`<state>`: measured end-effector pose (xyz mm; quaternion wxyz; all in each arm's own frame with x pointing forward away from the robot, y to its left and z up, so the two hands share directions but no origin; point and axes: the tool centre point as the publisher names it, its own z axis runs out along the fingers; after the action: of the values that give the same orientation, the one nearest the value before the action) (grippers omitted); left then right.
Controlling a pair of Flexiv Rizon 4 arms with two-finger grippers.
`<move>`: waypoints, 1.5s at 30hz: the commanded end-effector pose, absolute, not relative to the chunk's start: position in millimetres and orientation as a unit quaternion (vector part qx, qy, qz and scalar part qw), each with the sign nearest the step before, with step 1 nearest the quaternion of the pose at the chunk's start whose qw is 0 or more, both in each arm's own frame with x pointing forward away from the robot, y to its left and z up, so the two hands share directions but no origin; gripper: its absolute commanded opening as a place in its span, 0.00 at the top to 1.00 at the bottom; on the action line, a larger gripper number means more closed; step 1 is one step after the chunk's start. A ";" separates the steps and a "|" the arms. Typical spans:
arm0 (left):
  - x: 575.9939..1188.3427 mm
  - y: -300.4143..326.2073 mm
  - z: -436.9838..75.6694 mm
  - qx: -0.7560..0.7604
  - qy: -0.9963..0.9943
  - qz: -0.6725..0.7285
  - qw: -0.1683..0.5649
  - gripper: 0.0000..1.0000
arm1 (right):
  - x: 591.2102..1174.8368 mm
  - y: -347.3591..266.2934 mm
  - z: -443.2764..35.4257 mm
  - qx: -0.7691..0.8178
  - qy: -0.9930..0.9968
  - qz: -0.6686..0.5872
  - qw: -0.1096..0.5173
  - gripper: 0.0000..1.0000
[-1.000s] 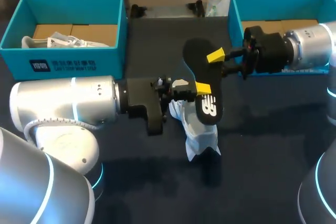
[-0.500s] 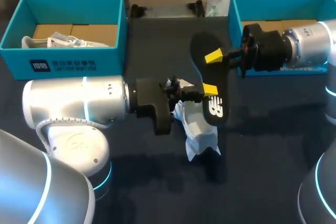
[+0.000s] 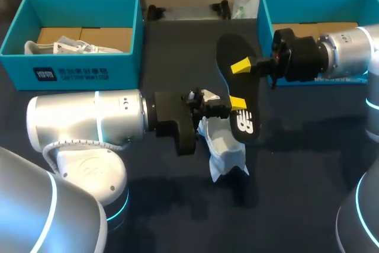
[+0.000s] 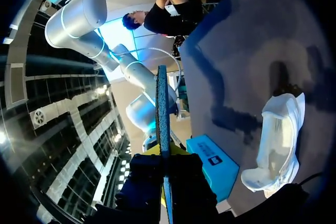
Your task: Take the shoe out of the shoebox, open the shoe tongue, remove and reinsert the insole, then place the shoe into the shoebox
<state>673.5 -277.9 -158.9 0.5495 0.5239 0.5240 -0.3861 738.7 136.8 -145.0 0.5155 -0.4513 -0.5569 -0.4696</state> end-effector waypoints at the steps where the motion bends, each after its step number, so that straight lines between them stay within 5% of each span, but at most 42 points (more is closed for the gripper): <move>1: 665.3 -279.9 -160.6 0.519 0.529 -0.383 0.551 1.00 | 745.5 136.5 -145.9 -0.448 -0.559 -0.467 0.518 1.00; 4: 663.1 -279.4 -160.2 0.519 0.534 -0.385 0.545 1.00 | 746.6 136.1 -146.2 -0.448 -0.559 -0.466 0.519 1.00; 5: 662.8 -279.3 -160.2 0.518 0.536 -0.384 0.545 0.62 | 747.1 136.0 -146.5 -0.447 -0.559 -0.466 0.519 1.00; 6: 662.5 -279.6 -160.1 0.516 0.542 -0.387 0.538 0.00 | 747.6 135.9 -146.8 -0.447 -0.559 -0.466 0.520 1.00; 30: 707.1 -216.0 -158.3 0.558 0.575 -0.330 0.500 0.00 | 749.6 122.9 -166.3 -0.450 -0.540 -0.461 0.542 1.00; 45: 729.7 -210.5 -161.2 0.614 0.676 -0.219 0.344 0.00 | 746.4 128.6 -176.0 -0.447 -0.533 -0.465 0.548 1.00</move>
<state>721.2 -203.8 -167.5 0.4464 0.5722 0.6171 -0.3040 746.0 125.4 -173.4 0.5468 -0.4478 -0.5334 -0.4646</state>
